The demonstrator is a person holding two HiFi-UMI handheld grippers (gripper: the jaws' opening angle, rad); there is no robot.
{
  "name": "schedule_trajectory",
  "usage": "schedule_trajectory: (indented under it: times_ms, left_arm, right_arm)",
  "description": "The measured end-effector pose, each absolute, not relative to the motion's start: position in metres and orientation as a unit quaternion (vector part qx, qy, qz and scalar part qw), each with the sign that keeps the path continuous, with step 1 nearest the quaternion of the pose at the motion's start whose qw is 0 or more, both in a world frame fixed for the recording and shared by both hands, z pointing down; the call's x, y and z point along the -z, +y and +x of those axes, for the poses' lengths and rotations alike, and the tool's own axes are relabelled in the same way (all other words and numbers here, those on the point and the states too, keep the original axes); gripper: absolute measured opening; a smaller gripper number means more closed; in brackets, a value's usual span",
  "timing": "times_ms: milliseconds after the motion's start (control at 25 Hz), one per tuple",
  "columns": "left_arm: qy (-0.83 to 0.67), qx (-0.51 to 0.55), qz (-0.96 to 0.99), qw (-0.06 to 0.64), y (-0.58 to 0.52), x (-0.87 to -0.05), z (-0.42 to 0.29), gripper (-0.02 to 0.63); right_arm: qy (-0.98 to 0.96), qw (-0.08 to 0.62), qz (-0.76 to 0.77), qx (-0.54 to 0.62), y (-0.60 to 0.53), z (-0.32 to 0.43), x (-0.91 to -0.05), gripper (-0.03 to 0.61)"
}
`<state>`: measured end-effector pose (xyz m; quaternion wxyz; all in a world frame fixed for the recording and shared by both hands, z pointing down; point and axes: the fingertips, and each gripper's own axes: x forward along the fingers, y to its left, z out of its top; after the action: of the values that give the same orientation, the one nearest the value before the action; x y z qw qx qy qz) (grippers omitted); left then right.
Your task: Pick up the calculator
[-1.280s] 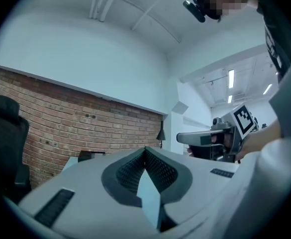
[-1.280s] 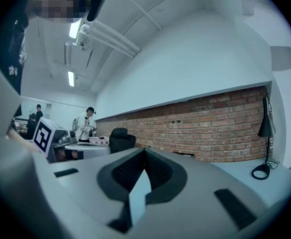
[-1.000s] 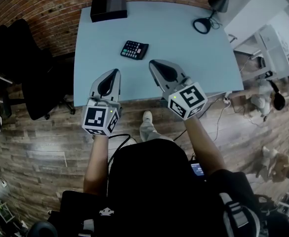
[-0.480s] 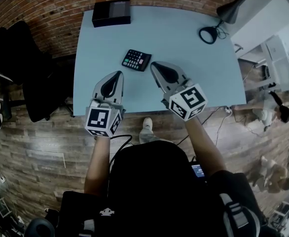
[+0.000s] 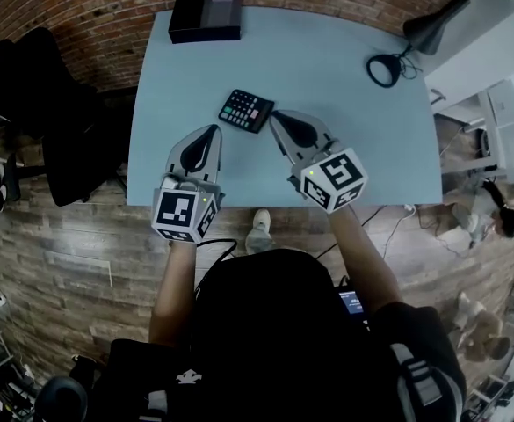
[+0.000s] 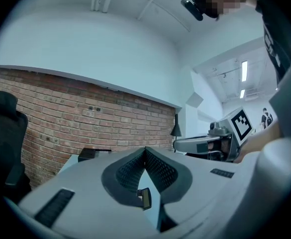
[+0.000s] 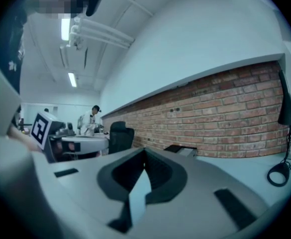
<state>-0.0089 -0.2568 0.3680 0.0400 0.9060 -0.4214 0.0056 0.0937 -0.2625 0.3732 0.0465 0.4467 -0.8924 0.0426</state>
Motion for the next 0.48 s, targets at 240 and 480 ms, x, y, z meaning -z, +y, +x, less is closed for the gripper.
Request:
schedule_trajectory:
  times_ms: [240, 480]
  left_arm:
    - [-0.442, -0.019, 0.895, 0.050, -0.266, -0.381, -0.009, 0.005]
    - [-0.461, -0.029, 0.885, 0.057, -0.273, -0.392, -0.003, 0.005]
  right_arm:
    - [-0.899, 0.071, 0.429, -0.060, -0.279, 0.098, -0.405, 0.003]
    - [-0.903, 0.099, 0.411, -0.075, -0.294, 0.107, -0.436, 0.003]
